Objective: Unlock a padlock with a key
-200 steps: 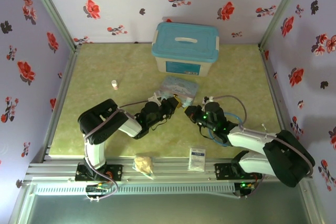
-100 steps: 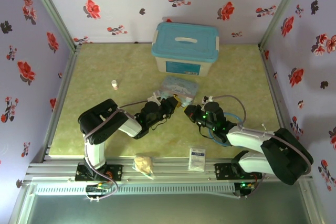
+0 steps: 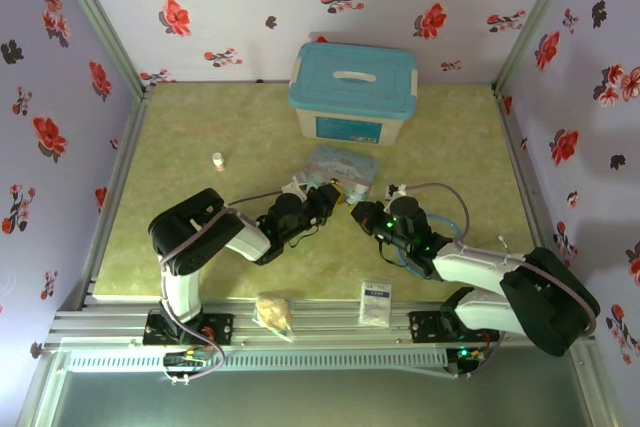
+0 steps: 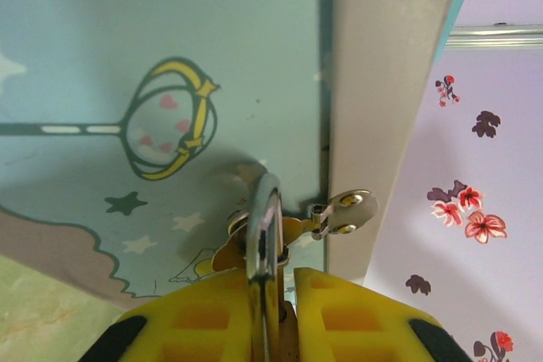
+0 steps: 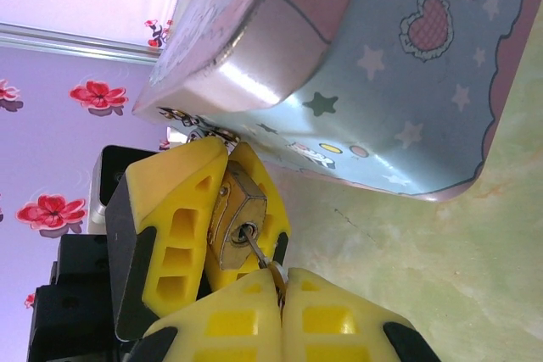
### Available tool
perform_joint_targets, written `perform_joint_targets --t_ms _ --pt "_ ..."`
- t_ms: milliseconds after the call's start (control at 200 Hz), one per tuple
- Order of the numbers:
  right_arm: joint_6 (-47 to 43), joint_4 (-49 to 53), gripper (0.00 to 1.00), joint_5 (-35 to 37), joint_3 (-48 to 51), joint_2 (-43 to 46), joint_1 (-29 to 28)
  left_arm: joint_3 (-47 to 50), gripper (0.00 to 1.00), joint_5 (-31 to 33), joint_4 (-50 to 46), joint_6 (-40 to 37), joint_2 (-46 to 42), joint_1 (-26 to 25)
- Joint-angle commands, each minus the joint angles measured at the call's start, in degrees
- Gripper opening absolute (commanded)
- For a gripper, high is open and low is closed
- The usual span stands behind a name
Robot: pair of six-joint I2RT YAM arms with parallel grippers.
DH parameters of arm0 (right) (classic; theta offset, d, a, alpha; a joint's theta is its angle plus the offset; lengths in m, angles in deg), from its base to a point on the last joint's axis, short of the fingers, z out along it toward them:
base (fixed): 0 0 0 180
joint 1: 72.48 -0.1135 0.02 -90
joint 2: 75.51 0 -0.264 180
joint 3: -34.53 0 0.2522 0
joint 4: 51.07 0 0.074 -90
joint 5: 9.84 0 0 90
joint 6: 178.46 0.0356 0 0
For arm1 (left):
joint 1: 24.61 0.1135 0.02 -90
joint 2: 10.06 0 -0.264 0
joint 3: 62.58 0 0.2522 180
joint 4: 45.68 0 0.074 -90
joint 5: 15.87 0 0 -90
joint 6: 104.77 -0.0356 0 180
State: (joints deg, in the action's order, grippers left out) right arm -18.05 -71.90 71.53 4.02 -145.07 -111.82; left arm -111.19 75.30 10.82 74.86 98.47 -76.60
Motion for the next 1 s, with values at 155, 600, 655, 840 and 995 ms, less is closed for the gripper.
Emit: perform_joint_targets --t_ms 155,600,655,840,995 --pt "0.4 -9.1 0.0 -1.1 2.0 -2.1 -1.4 -2.2 0.0 -2.5 4.5 -0.2 0.6 -0.9" --pt "-1.1 -2.3 0.0 1.3 2.1 4.1 -1.4 -1.9 0.0 -2.6 4.5 0.4 0.8 -0.9" --pt "-0.7 -3.9 0.0 0.9 2.2 3.0 -1.4 -2.3 0.0 -2.8 4.6 0.5 1.0 -0.9" --pt "-0.8 -6.6 0.0 0.0 1.1 -0.5 -1.4 -2.8 0.0 -3.6 4.6 0.4 0.7 -1.1" --pt "-1.0 -8.0 0.0 -0.7 0.7 -1.2 0.7 -1.8 0.0 -3.5 4.7 0.6 -0.1 -1.4"
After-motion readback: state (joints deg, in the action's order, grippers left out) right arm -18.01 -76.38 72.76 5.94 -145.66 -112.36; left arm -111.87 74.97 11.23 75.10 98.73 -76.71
